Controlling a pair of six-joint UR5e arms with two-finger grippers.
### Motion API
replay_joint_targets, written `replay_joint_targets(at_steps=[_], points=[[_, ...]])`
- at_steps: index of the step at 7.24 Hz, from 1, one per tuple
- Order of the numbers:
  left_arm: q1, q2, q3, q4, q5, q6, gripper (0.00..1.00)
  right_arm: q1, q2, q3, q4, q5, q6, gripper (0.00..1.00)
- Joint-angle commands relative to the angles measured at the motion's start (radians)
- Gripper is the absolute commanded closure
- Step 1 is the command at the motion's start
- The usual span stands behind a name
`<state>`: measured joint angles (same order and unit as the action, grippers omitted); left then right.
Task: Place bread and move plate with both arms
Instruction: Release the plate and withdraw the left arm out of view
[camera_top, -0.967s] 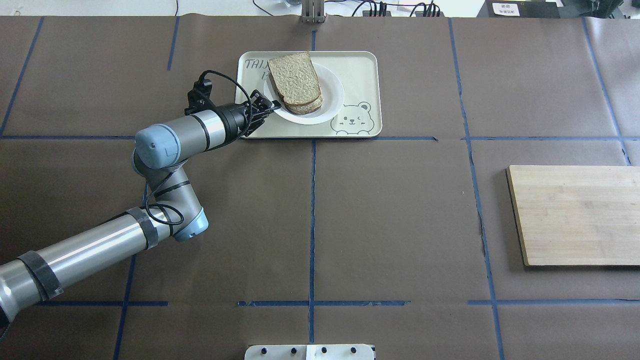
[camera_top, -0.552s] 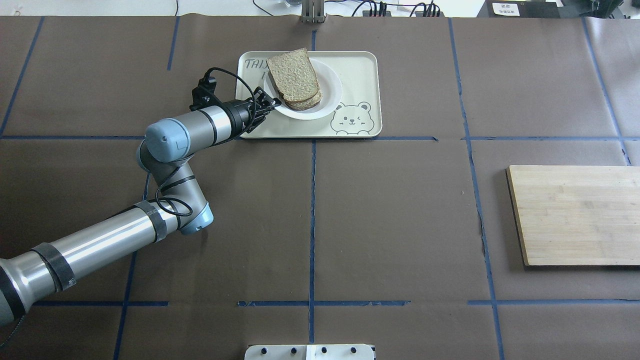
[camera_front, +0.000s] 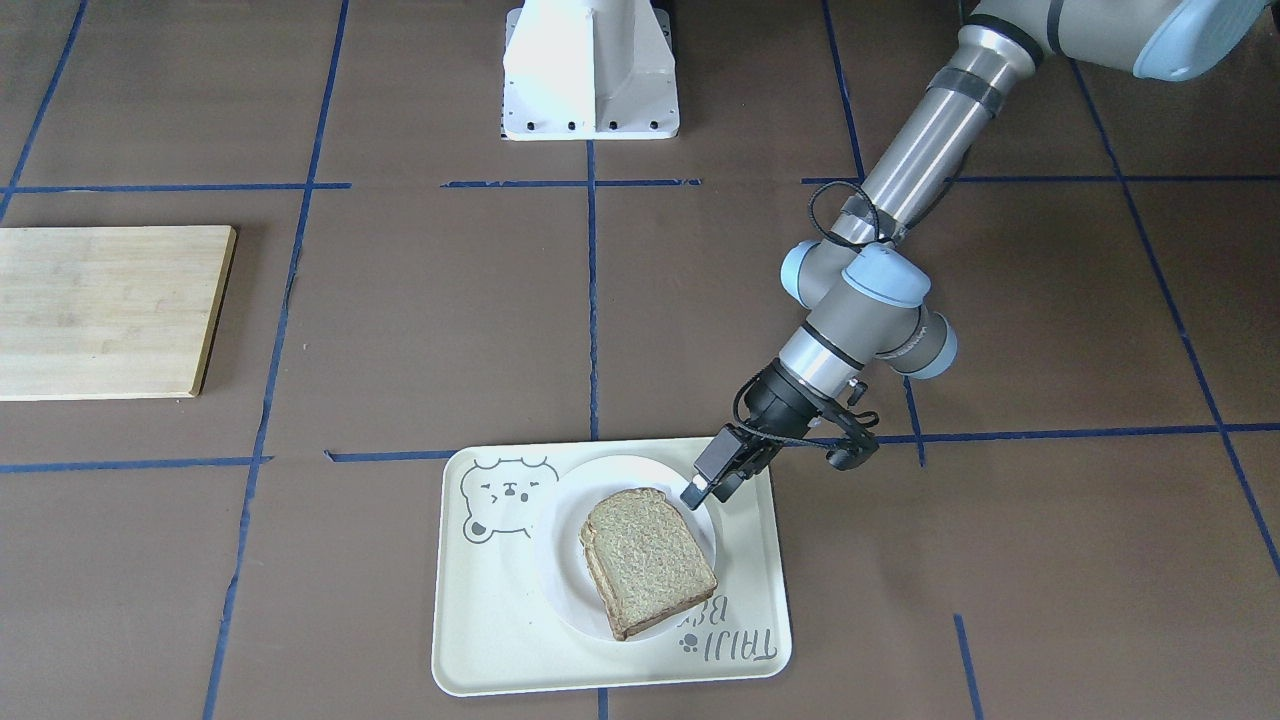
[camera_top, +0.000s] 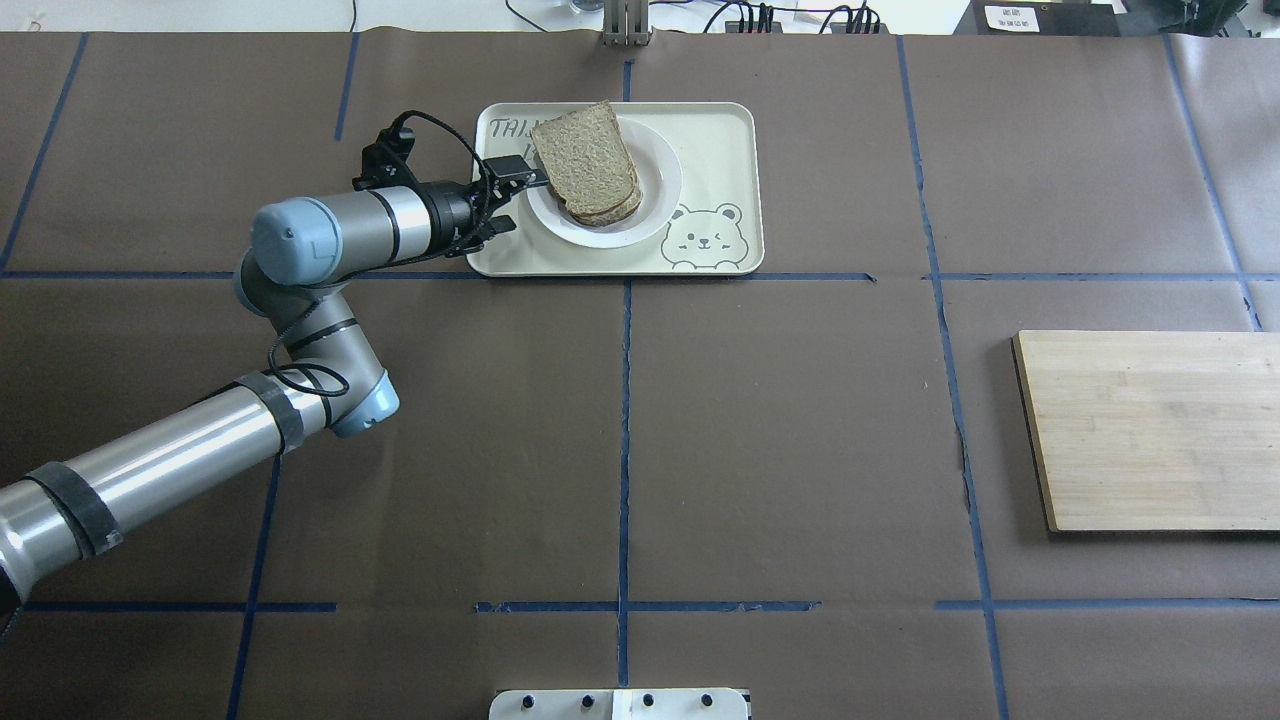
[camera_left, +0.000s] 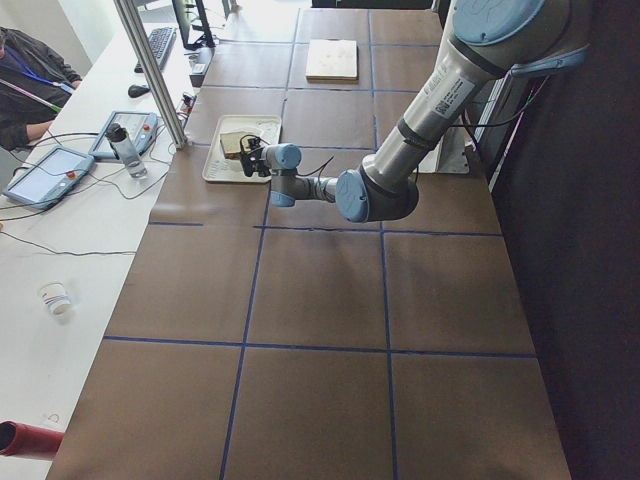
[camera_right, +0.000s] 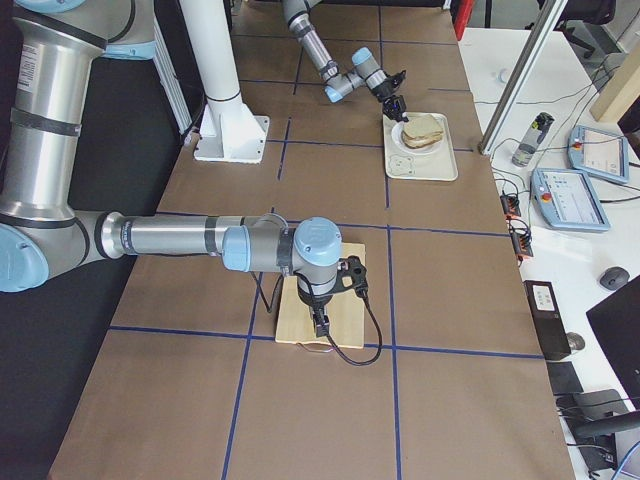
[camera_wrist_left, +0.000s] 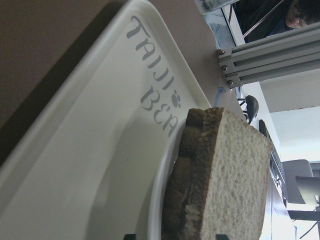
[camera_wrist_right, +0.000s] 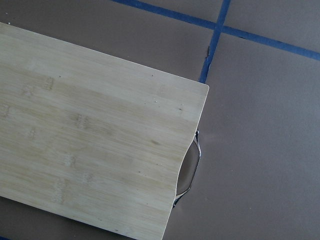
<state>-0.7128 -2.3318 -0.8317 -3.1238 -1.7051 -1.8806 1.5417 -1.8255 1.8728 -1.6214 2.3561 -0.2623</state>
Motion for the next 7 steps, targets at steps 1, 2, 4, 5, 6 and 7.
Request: replay_joint_targets(at_steps=[1,2,4,5,6,7], points=[[-0.103,0.089,-0.175,0.138,-0.217,0.009,0.0,0.0,0.0,0.0,0.0,0.0,0.0,0.0],[-0.161,0.147,-0.31,0.265,-0.329,0.018,0.0,0.0,0.0,0.0,0.0,0.0,0.0,0.0],[-0.29,0.247,-0.441,0.396,-0.495,0.178,0.0,0.0,0.0,0.0,0.0,0.0,0.0,0.0],[-0.333,0.27,-0.451,0.41,-0.56,0.301,0.0,0.0,0.0,0.0,0.0,0.002,0.0,0.0],[-0.37,0.334,-0.454,0.412,-0.574,0.445,0.0,0.0,0.0,0.0,0.0,0.002,0.0,0.0],[-0.404,0.397,-0.451,0.421,-0.6,0.604,0.0,0.0,0.0,0.0,0.0,0.002,0.0,0.0]])
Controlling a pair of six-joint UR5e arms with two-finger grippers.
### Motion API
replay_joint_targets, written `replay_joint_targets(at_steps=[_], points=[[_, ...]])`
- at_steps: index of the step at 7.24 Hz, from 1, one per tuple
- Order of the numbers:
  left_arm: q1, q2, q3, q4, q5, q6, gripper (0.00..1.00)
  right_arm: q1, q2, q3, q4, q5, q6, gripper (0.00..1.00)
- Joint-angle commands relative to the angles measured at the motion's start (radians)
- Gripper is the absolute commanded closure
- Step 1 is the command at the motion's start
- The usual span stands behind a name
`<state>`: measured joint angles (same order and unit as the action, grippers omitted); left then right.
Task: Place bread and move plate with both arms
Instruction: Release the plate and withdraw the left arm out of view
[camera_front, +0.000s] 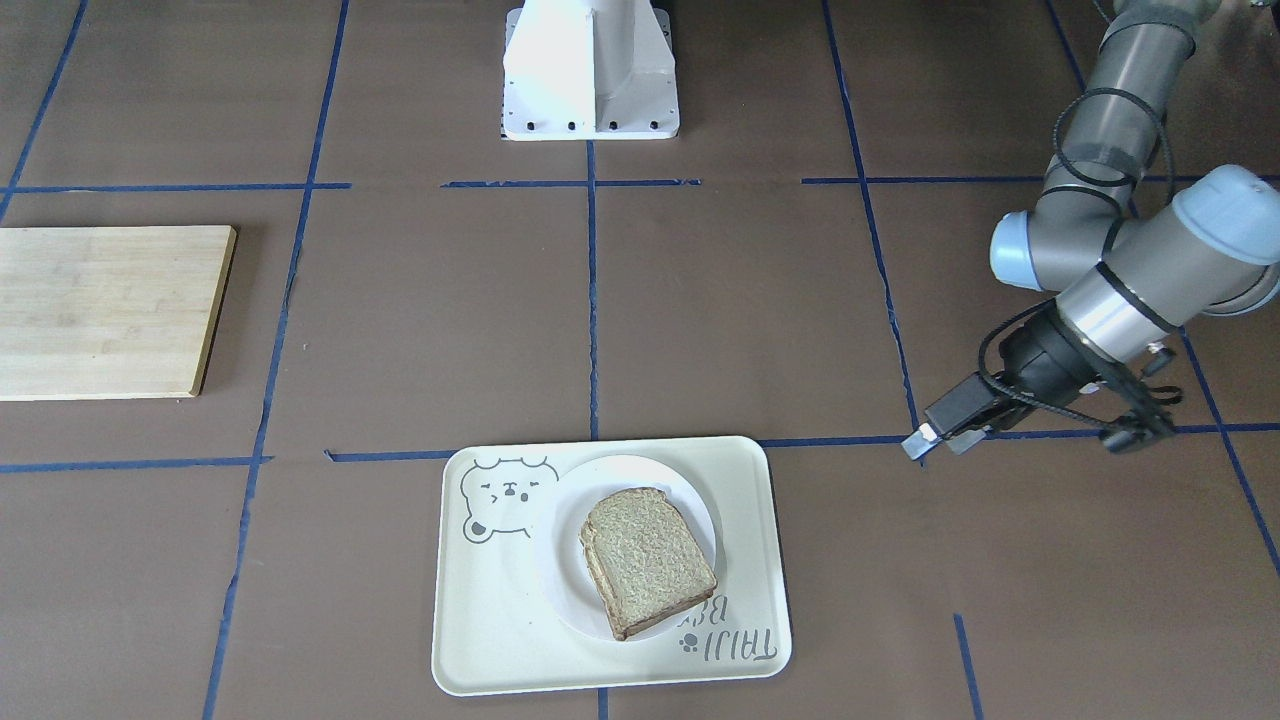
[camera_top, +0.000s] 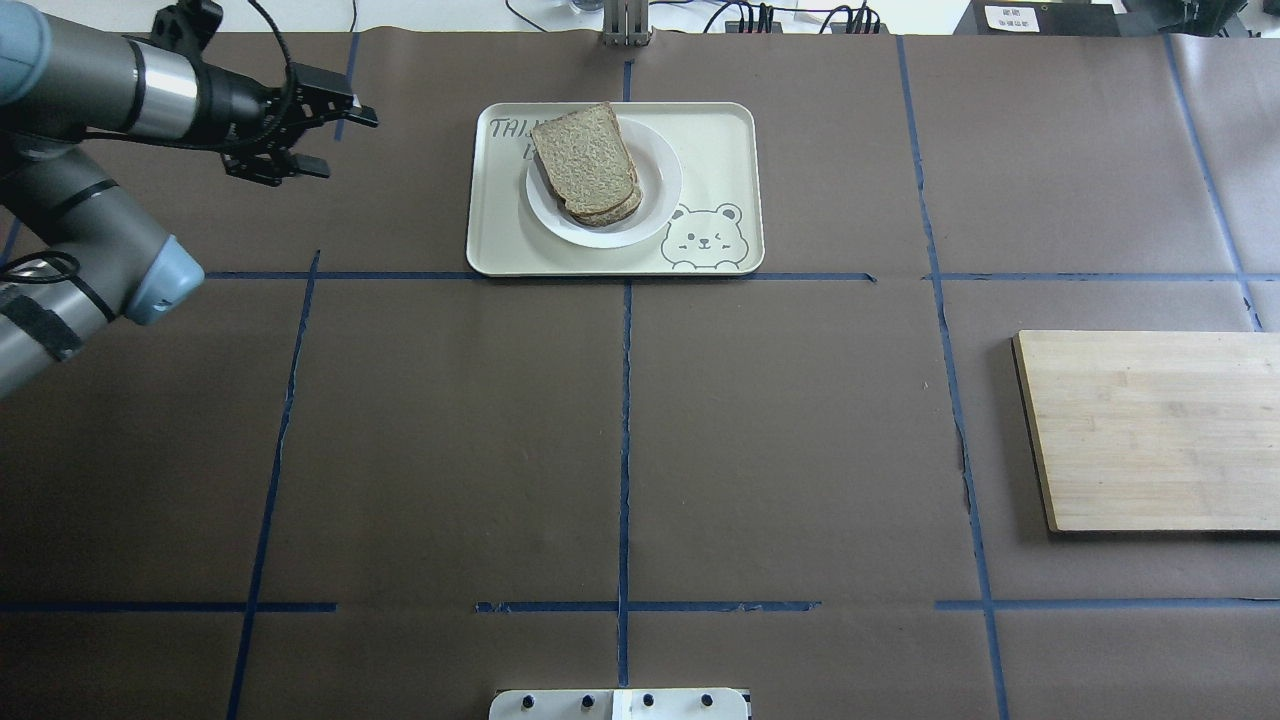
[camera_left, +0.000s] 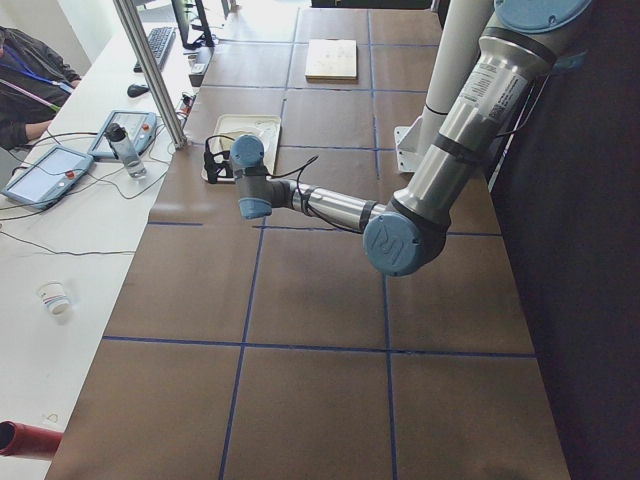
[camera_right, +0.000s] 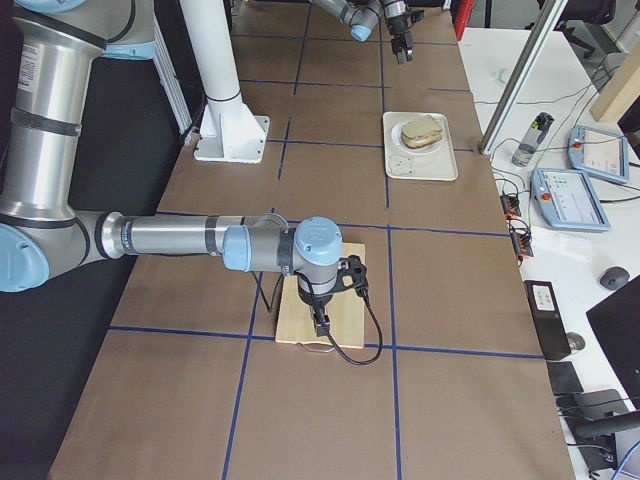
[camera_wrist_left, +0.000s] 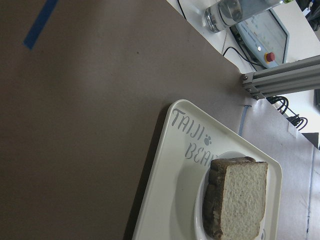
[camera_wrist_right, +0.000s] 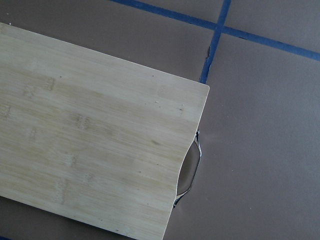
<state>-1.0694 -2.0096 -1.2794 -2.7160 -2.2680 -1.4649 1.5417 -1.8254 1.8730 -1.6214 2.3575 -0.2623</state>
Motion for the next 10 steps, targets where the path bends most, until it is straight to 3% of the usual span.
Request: replay_joint_targets(at_steps=[1,4,7,9,10], points=[[-0.078,0.109,-0.006,0.081,-0.041,0.381,0.0,0.0,0.0,0.001,0.0,0.002,0.001,0.0],[-0.217,0.187,-0.015,0.336,-0.097,0.957,0.0,0.0,0.0,0.001,0.0,0.002,0.001,0.0],[-0.334,0.192,-0.075,0.72,-0.05,1.465,0.0,0.0,0.0,0.003,0.0,0.003,0.001,0.0],[-0.351,0.23,-0.286,1.052,0.005,1.509,0.0,0.0,0.0,0.001,0.008,0.003,0.001,0.0],[-0.375,0.323,-0.393,1.169,0.004,1.57,0.0,0.0,-0.002,0.001,0.008,0.003,0.001,0.0]])
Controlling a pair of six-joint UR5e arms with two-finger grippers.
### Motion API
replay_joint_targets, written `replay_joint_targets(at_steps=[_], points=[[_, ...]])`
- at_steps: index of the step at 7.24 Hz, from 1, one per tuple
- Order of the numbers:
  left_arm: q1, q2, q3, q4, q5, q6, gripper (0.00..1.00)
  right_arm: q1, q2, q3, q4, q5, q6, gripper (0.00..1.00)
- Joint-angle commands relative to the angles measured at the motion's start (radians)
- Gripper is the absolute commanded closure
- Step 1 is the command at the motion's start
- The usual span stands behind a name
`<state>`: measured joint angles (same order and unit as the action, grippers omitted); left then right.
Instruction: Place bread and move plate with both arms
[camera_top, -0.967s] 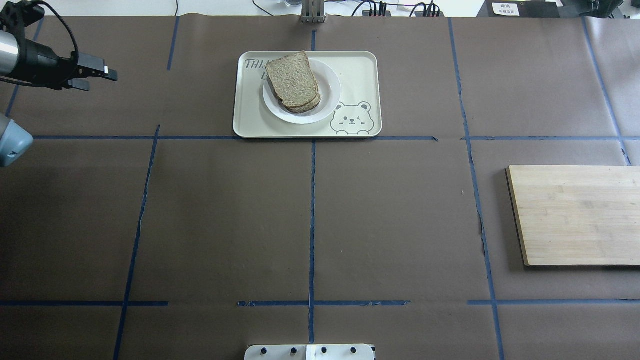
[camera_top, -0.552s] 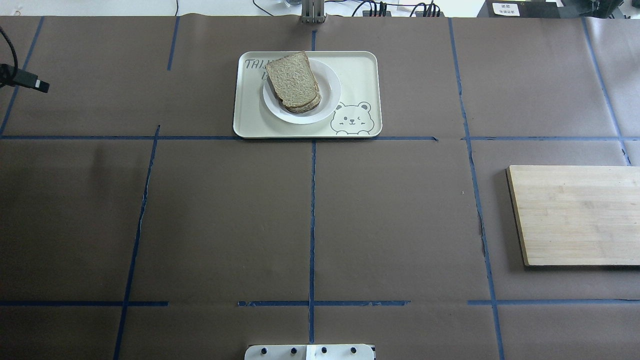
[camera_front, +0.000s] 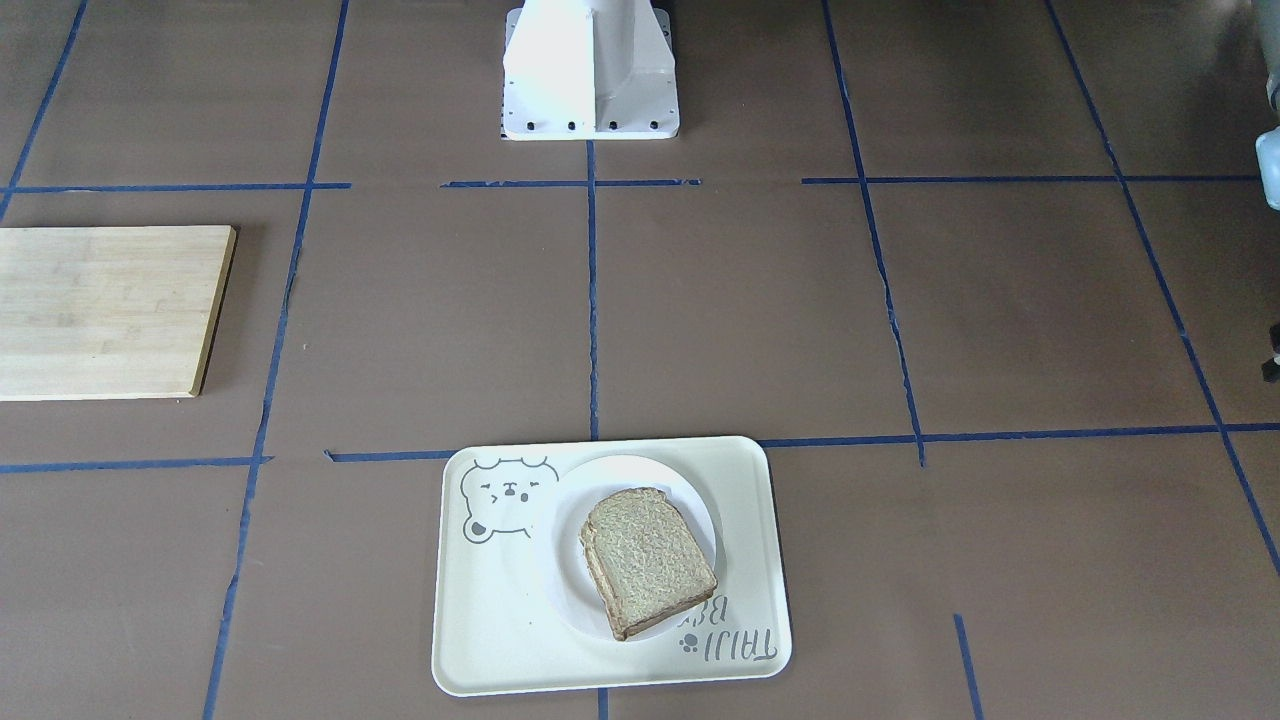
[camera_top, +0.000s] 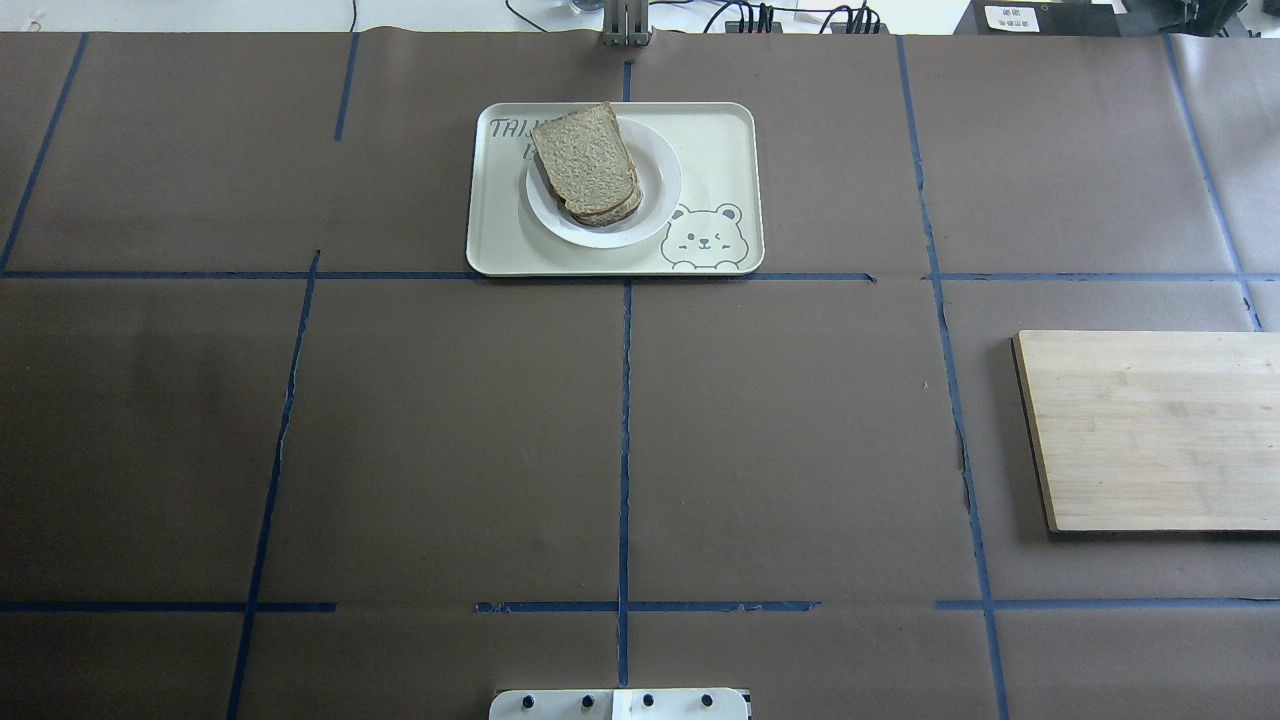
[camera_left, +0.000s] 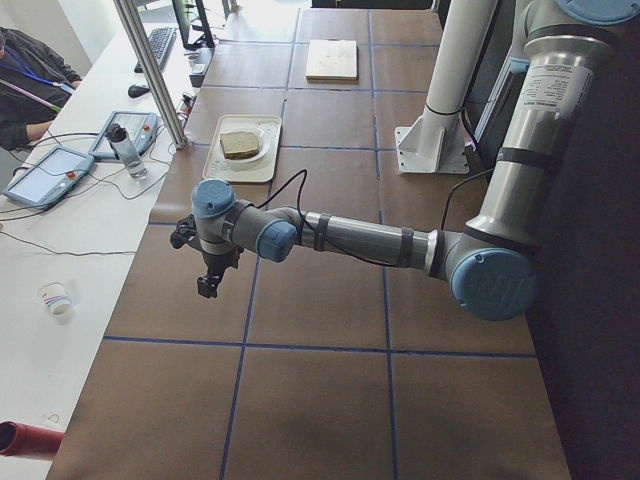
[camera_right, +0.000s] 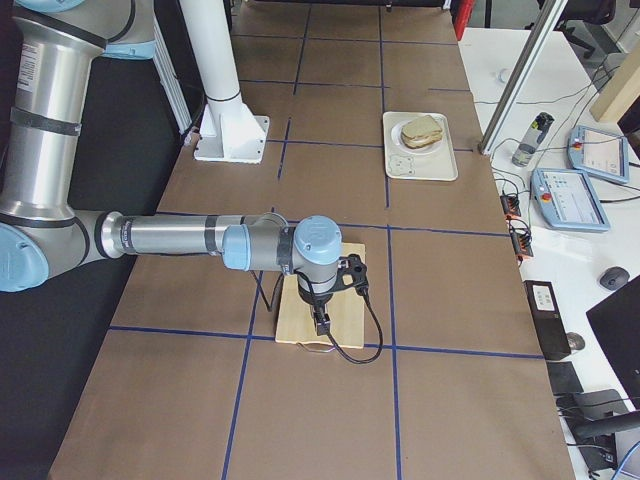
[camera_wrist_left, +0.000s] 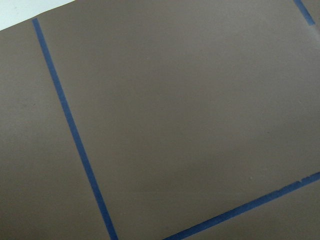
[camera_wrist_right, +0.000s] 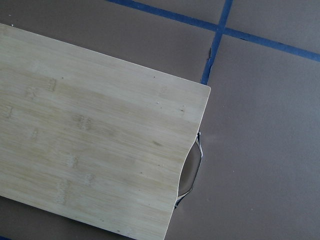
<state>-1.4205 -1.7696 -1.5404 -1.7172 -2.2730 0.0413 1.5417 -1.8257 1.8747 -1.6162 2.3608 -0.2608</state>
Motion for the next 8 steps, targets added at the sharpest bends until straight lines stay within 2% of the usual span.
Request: replay_joint_targets(at_steps=[1,2,4,7,8], points=[[-0.038,0.143,-0.183,0.207,0.007,0.072,0.0,0.0,-0.001,-0.003,0.002,0.0,-0.002,0.0],[-0.09,0.227,-0.19,0.196,-0.019,0.089,0.0,0.0,-0.001,-0.003,0.002,0.0,-0.002,0.0],[-0.152,0.315,-0.187,0.194,-0.036,0.094,0.0,0.0,-0.004,-0.003,0.001,0.0,0.002,0.0],[-0.155,0.326,-0.163,0.195,-0.033,0.085,0.0,0.0,-0.007,-0.005,0.001,0.008,-0.002,0.0],[-0.156,0.35,-0.193,0.198,-0.031,0.084,0.0,0.0,-0.007,-0.006,0.001,0.011,0.0,0.0]])
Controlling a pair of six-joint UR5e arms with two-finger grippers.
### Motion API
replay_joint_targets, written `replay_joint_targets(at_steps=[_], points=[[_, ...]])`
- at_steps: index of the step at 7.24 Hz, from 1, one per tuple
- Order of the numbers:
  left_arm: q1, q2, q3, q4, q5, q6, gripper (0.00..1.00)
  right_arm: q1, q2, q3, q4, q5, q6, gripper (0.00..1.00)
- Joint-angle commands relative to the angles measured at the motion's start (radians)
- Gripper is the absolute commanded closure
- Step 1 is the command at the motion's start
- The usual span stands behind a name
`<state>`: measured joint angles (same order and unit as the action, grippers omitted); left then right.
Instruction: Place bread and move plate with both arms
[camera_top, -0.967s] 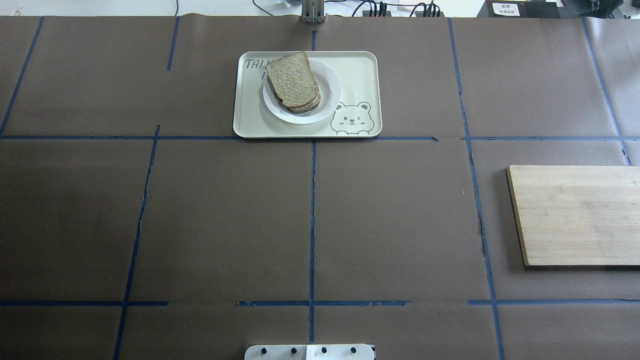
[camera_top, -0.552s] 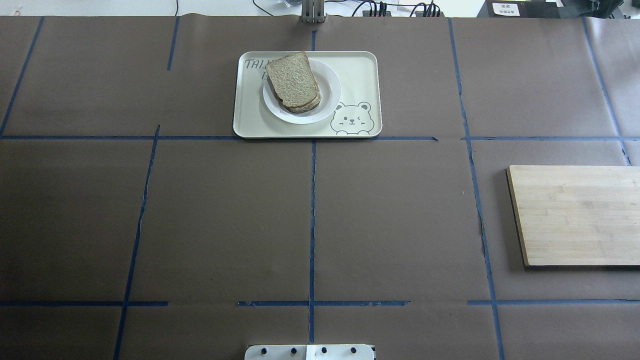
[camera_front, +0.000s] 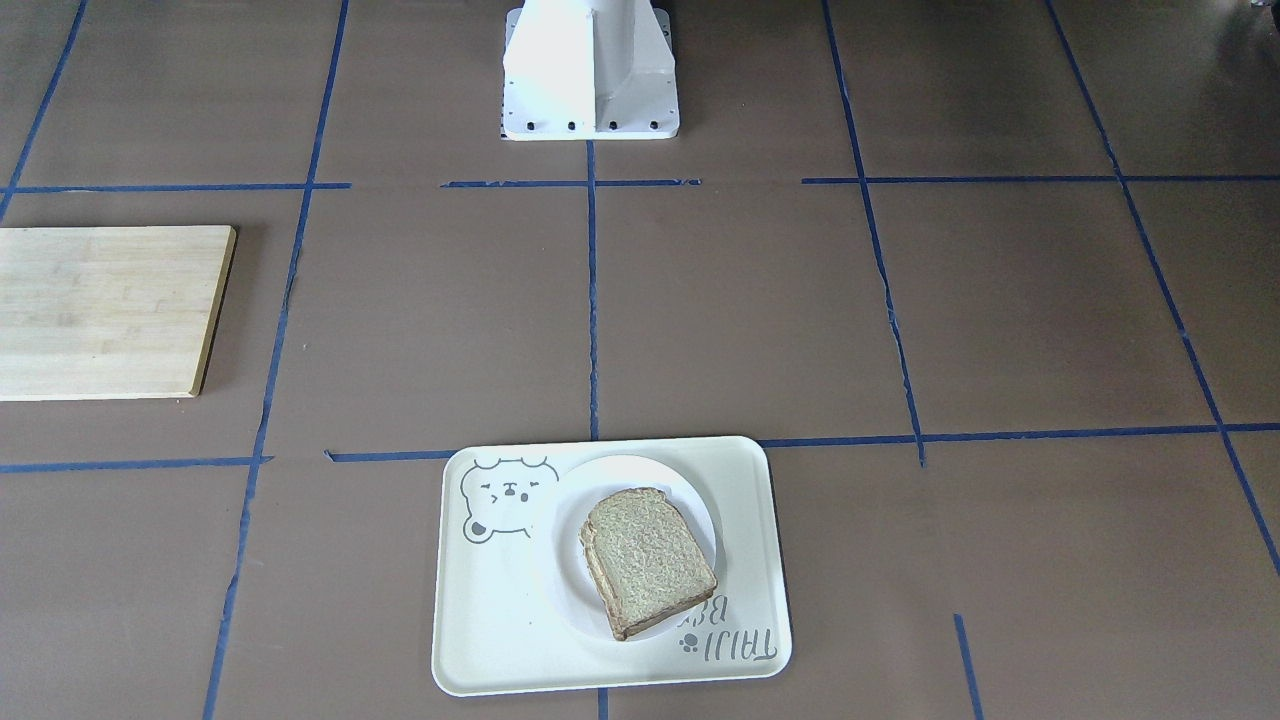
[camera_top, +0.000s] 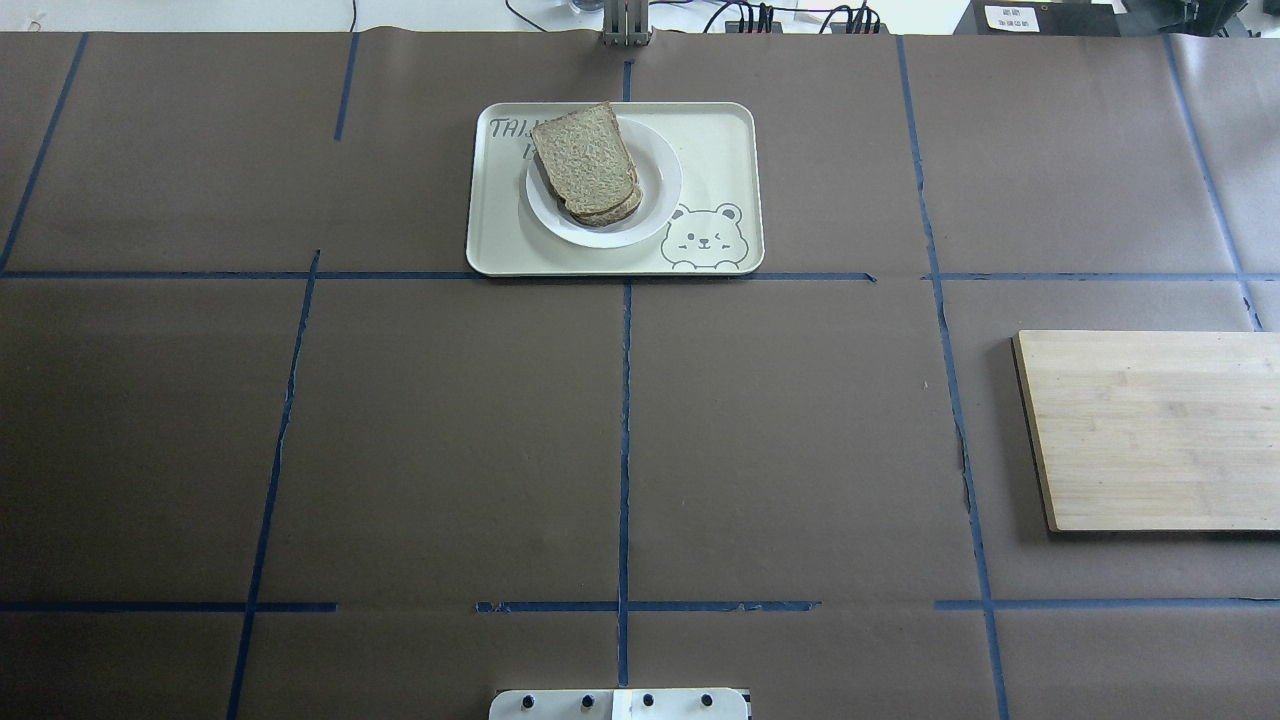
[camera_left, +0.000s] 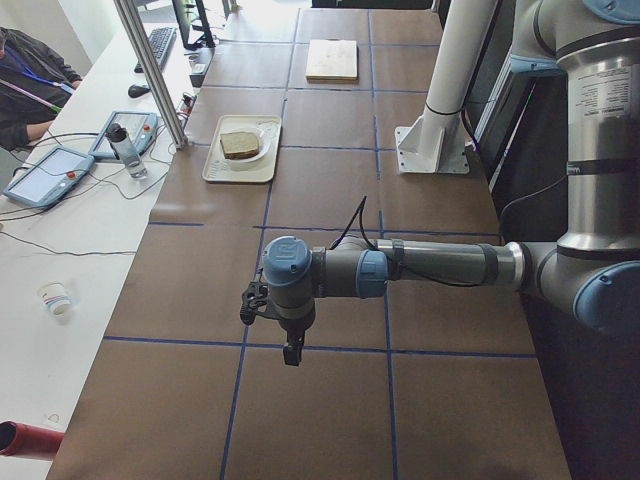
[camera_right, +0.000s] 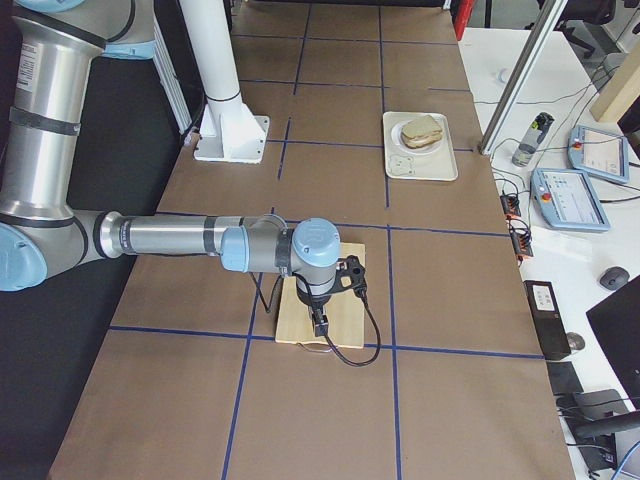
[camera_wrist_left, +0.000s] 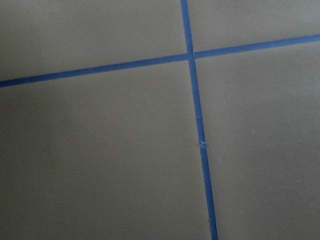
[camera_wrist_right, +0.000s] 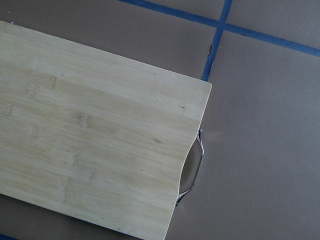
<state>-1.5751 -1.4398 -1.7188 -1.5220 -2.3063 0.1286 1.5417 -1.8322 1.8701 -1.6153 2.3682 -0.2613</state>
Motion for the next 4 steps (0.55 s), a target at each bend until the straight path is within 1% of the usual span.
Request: replay_joint_targets(at_steps=[1,4], points=[[0.0,0.033,-0.043,0.002,0.01,-0.003,0.0,0.0,-0.001,-0.009,0.0,0.003,-0.002,0.0],[0.0,0.033,-0.045,0.002,0.001,0.005,0.0,0.0,-0.004,-0.017,0.002,0.016,-0.004,0.0]])
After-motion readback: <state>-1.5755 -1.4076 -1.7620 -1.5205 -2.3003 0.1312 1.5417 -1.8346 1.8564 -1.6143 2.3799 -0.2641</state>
